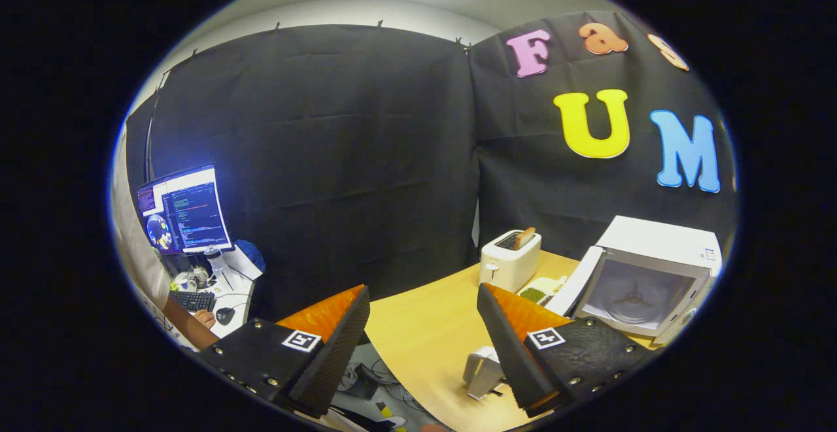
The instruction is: Open the microwave, put the food inside, and close the microwave door.
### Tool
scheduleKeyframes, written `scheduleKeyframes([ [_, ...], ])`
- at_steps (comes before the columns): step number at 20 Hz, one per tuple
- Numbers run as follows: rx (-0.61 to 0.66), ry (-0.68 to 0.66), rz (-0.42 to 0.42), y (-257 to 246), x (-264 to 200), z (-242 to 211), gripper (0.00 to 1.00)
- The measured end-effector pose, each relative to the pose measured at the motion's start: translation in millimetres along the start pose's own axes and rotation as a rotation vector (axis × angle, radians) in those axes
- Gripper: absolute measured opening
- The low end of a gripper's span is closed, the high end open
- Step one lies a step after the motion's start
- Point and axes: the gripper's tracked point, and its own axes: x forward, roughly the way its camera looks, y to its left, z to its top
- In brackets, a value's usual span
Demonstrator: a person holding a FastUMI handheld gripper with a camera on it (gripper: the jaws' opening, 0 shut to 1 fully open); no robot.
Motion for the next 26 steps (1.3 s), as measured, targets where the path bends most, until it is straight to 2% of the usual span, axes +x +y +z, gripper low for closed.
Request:
scheduleKeyframes([
  [7, 0.081, 0.013, -0.198, -86, -57, -21, 0.99],
  [15, 0.194, 0.125, -0.404, -168, -129, -85, 0.99],
  [19, 0.259, 0.199, -0.465, -201, -160, -129, 0.99],
  [26, 0.417, 0.331, -0.48, -225, -190, -196, 0.99],
])
